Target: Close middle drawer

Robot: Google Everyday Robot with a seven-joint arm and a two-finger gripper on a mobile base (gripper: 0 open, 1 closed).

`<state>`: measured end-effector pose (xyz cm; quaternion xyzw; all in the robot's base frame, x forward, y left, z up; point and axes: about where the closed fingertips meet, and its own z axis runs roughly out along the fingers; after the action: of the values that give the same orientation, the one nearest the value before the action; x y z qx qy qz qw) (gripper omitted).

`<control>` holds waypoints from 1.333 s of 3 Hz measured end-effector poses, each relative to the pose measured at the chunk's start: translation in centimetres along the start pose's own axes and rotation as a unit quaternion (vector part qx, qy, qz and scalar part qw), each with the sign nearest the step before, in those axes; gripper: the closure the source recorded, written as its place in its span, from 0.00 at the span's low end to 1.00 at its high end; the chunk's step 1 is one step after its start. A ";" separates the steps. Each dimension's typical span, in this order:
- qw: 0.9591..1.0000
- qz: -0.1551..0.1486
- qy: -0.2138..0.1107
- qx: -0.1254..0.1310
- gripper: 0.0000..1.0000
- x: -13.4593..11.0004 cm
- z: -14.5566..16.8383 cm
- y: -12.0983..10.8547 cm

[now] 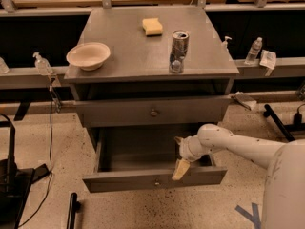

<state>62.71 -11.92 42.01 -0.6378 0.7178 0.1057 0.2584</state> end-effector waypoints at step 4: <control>0.997 -0.046 -0.059 0.023 0.00 -0.7 -0.8 0.8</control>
Offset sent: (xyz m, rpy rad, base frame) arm 0.0046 -0.0012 0.0241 0.0824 -0.1270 0.0612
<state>61.81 -11.52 42.91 -0.6565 0.6736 0.1151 0.3194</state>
